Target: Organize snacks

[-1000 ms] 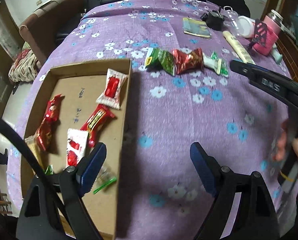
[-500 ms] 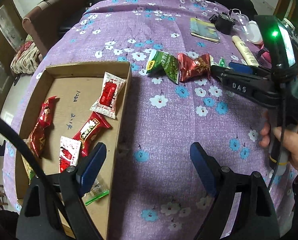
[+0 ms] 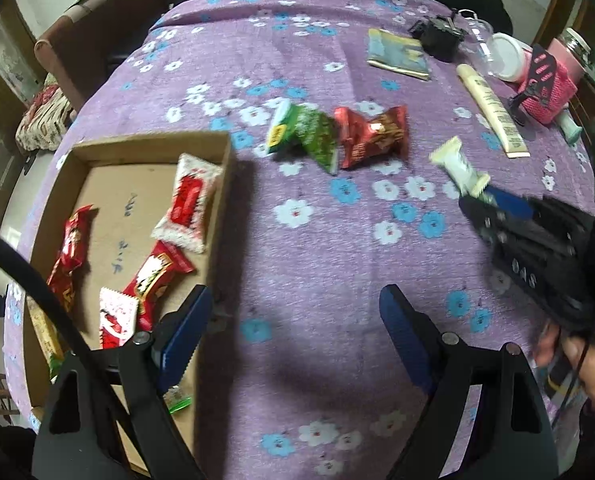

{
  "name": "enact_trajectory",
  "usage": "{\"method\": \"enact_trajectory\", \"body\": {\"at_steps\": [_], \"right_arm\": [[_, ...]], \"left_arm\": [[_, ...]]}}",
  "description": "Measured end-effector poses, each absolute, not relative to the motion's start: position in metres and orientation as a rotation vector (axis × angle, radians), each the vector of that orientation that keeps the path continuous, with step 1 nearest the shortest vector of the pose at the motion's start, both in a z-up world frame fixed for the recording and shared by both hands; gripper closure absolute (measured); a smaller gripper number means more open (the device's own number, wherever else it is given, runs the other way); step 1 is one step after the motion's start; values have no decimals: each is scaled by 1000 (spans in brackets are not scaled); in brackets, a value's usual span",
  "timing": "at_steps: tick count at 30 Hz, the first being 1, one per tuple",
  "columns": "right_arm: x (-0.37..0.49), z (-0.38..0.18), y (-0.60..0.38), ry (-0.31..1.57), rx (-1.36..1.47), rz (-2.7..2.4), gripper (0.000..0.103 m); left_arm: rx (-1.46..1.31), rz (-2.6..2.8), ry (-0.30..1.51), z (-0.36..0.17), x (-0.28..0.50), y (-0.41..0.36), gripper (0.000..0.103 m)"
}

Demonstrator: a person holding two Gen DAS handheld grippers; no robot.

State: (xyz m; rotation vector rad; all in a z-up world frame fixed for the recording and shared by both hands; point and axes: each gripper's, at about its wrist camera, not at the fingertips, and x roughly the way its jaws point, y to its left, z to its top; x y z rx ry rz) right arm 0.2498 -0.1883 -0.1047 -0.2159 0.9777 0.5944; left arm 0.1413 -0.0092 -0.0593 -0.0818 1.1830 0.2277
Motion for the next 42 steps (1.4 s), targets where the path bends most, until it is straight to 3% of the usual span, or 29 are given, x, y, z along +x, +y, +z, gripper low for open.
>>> {"method": "enact_trajectory", "body": {"at_steps": [5,12,17,19,32,35,36,40,42], "right_arm": [[235,-104,-214,988,-193,575,80],[235,-99,-212,969,-238,540,77],[246,-102,-209,962,-228,522,76],[246,-103,-210,960,-251,506,85],[234,-103,-267,1004,-147,459,85],[233,-103,-267,1000,-151,460,85],[230,-102,-268,998,-151,460,85],[231,-103,-268,996,-143,457,84],[231,-103,-268,996,-141,454,84]], "left_arm": [[-87,207,1177,-55,160,-27,17],[-168,164,1182,-47,209,-57,17],[-255,181,1239,-58,239,-66,18],[-278,198,1261,-64,246,-67,18],[-462,242,1295,-90,283,-93,18],[-486,279,1322,-99,293,-93,27],[-488,276,1311,-98,294,-94,40],[-475,302,1322,-97,300,-96,50],[-477,313,1318,-96,299,-92,60]]}}
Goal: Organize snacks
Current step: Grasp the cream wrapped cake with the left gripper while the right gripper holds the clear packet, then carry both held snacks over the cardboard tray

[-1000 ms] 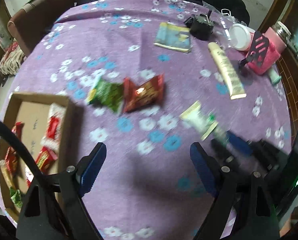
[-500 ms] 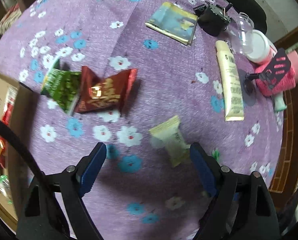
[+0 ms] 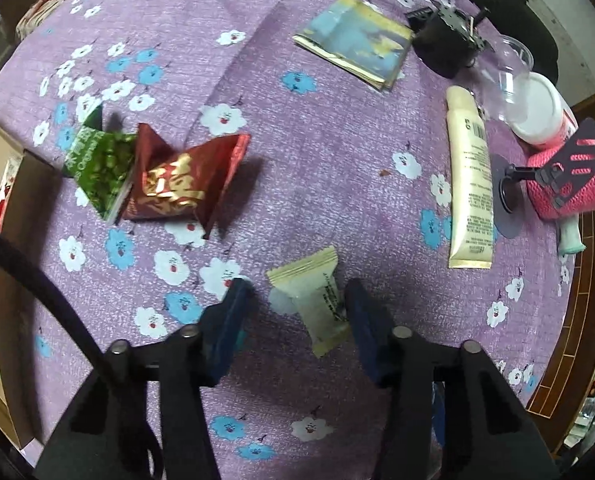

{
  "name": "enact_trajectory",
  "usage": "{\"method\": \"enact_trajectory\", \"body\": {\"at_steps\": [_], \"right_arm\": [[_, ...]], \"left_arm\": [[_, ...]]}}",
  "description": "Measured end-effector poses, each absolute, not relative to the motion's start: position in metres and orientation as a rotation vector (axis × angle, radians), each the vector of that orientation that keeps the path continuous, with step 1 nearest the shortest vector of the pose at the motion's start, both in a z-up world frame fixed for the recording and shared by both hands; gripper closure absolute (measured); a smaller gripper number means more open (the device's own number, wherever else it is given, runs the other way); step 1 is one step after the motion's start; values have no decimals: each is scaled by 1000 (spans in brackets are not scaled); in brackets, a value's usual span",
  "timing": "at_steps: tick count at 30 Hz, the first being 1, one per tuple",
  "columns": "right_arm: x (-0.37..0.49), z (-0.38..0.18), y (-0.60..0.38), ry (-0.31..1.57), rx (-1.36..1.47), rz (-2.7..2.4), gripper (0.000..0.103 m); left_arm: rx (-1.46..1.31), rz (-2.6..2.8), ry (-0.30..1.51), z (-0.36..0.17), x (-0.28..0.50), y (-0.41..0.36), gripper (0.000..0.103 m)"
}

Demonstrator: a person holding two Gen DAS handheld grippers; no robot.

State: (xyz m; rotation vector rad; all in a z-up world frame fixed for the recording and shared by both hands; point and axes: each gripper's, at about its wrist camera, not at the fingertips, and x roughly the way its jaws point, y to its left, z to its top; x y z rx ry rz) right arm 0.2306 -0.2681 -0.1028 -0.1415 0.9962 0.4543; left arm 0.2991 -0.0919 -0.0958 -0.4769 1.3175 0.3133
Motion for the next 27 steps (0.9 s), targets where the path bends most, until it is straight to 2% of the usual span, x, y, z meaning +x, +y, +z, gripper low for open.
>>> {"method": "enact_trajectory", "body": {"at_steps": [3,22,27], "right_arm": [[229,-103,-268,994,-142,449,85],[210,-103,-268,998,-135,413,84],[204,-103,-270,1008,-127,401,84]], "left_arm": [[-450,320,1311,-94,292,-84,69],[-247,259,1248,-90,219,-88,73],[-240,259,1282,-88,207,-91,73]]}}
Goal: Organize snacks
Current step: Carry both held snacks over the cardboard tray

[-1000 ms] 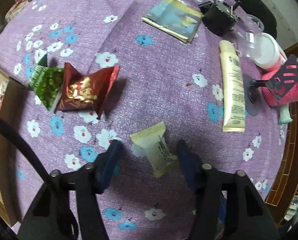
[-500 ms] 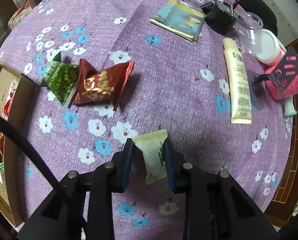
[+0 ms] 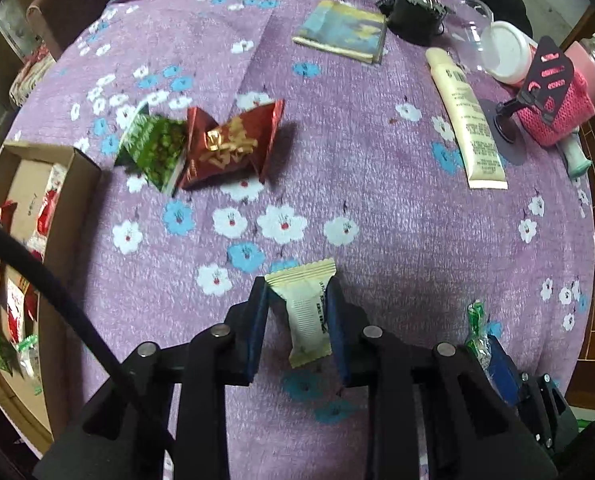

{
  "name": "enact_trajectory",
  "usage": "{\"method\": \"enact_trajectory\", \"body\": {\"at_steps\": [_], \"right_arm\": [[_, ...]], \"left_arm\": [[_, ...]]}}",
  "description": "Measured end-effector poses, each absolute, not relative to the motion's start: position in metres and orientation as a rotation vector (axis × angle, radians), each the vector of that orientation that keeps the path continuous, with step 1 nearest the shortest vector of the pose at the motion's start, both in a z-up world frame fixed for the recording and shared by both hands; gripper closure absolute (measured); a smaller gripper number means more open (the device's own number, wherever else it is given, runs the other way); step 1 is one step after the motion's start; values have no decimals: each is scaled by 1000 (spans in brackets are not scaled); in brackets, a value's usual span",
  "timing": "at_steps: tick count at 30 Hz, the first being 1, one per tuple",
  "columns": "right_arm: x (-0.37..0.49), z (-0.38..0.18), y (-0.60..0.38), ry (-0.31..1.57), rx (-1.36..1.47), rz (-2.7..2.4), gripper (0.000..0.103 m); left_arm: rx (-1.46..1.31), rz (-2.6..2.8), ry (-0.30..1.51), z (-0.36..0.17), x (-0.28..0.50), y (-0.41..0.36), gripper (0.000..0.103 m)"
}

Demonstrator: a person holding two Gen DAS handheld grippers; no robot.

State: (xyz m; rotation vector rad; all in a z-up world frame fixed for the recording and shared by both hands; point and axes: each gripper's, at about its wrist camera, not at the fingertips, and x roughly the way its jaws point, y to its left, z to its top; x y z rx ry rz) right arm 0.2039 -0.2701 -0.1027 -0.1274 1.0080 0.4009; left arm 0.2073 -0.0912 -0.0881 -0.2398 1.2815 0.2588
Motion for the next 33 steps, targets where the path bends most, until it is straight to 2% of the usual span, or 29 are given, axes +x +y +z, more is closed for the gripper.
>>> {"method": "enact_trajectory", "body": {"at_steps": [9,13,19,33], "right_arm": [[191,-101,-274,1028,-125,376,84],[187,-101,-274,1039,-116,368,84],[183,-100,-273,1048,-125,339,84],[149,-93,-268,1022,-96,307,84]], "left_arm": [[-230,210,1377,-94,197,-101,73],[-200,228,1385,-99,188,-106,70],[-201,202,1404,-101,178,-111,74],[-31,19,1259,-82,63,-102,74]]}}
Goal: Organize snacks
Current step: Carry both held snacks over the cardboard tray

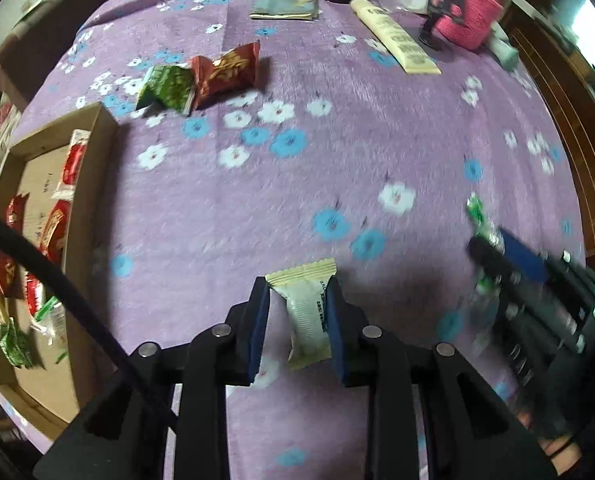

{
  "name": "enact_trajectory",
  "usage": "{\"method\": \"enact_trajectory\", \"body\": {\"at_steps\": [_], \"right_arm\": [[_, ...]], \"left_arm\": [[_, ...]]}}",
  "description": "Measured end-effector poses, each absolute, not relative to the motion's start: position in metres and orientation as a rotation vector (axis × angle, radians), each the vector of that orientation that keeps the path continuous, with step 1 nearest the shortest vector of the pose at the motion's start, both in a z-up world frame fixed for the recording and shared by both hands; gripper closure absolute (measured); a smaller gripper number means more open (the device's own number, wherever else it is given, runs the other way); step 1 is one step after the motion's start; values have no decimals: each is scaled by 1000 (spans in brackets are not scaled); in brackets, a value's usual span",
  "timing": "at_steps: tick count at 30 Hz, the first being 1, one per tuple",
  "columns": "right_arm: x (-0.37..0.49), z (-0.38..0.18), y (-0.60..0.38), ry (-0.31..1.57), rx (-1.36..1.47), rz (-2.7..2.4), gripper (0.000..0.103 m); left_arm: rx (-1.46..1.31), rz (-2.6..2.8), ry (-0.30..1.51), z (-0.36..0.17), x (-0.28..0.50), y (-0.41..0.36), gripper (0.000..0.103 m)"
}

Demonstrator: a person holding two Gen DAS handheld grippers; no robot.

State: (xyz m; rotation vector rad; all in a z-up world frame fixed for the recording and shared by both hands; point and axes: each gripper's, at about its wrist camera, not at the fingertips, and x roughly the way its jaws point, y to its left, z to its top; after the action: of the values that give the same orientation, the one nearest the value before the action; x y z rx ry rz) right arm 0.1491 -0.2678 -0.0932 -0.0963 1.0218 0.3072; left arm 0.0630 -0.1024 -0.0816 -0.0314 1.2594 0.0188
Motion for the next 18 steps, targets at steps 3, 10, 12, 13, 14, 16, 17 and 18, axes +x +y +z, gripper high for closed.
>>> {"method": "enact_trajectory", "body": {"at_steps": [3,10,12,13,14,16,17,18], "right_arm": [[136,-96,-266,1026,-76,303,84],[97,-96,-261,1031,-59,292,84],[91,-96,-258,1038,-57,292,84],[87,-96,-256,1040,-55,291,84],[83,-97,-254,1043,-55,293,84],[77,-97,-249,1047,-53,297,84],[74,-97,-246,1051,-48,302,84],[71,-97,-242,1055,-45,308,84]], "left_arm": [[-10,-30,1257,-83,34,-95,74],[-16,-157,1246,-78,-16,-60,74],[-35,-187,1243,-70,-24,-45,74],[-29,-186,1234,-64,-27,-38,74],[-32,-191,1233,-58,-14,-29,74],[-36,-193,1228,-53,-19,-20,74],[-32,-192,1226,-50,-16,-18,74],[-36,-194,1222,-49,-16,-14,74]]}}
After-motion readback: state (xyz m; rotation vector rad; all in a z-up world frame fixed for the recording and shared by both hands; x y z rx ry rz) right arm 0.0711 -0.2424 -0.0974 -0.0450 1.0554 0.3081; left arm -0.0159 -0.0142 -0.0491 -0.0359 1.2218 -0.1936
